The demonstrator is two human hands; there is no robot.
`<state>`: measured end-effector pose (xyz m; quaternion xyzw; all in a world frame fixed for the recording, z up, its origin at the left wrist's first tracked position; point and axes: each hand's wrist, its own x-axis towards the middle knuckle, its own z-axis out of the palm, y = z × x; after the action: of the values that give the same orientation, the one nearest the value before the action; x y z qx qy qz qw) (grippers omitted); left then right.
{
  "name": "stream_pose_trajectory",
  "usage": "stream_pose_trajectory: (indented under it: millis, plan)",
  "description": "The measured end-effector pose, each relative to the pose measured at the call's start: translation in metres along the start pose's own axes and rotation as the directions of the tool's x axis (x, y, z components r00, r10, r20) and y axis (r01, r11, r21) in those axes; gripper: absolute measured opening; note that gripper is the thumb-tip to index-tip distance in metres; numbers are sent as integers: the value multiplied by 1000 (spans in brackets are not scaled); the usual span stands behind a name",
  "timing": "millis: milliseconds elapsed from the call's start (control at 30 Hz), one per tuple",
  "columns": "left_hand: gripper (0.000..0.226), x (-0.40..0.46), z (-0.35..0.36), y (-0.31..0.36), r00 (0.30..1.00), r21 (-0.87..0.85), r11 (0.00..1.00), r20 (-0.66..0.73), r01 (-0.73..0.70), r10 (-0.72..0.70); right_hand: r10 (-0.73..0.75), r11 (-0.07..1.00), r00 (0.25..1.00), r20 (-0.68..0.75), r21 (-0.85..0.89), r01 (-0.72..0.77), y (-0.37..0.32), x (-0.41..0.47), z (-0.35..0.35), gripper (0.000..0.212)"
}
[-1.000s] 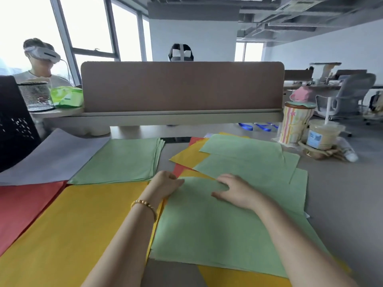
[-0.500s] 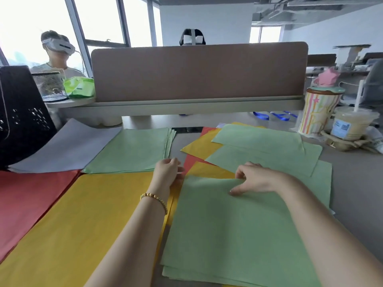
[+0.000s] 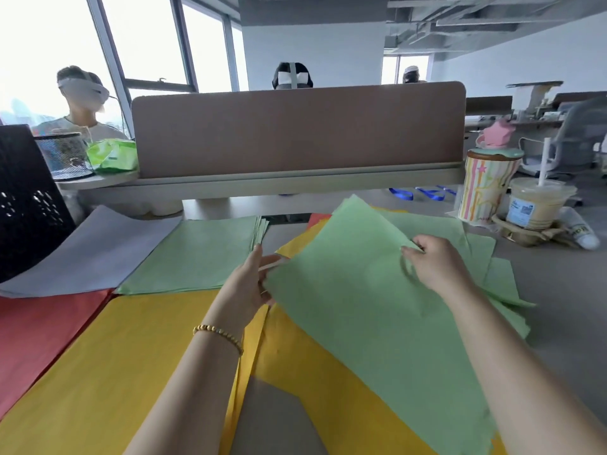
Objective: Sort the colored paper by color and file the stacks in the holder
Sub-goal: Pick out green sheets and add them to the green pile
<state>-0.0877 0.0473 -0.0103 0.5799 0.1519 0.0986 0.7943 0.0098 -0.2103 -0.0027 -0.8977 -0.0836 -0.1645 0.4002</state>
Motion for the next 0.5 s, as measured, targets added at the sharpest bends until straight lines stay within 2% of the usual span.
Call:
stream_pose_trajectory:
  millis: [100, 200, 267, 333, 433, 500]
  plan:
    - [46, -5, 7, 3, 996, 84, 993, 36, -82, 79, 65, 980, 997, 39, 188, -71, 4, 4, -2, 21]
    - [56, -16, 12, 5, 983, 80, 997, 185, -24, 9, 142, 933, 982, 122, 316, -174, 6, 3, 0, 26]
    - [59, -21, 15, 5, 964, 128, 992, 261, 14, -47, 257, 851, 952, 168, 428, -305, 9, 2, 2, 34]
    - [47, -26, 16, 6, 954, 223, 974, 285, 27, -92, 360, 739, 910, 204, 533, -412, 12, 2, 6, 29]
    - [33, -25, 16, 1, 972, 416, 906, 166, 83, -165, 343, 721, 912, 224, 560, -409, 9, -1, 15, 17]
    - [24, -22, 14, -2, 988, 434, 894, 51, 107, -144, 314, 672, 909, 274, 612, -417, 2, -4, 16, 19]
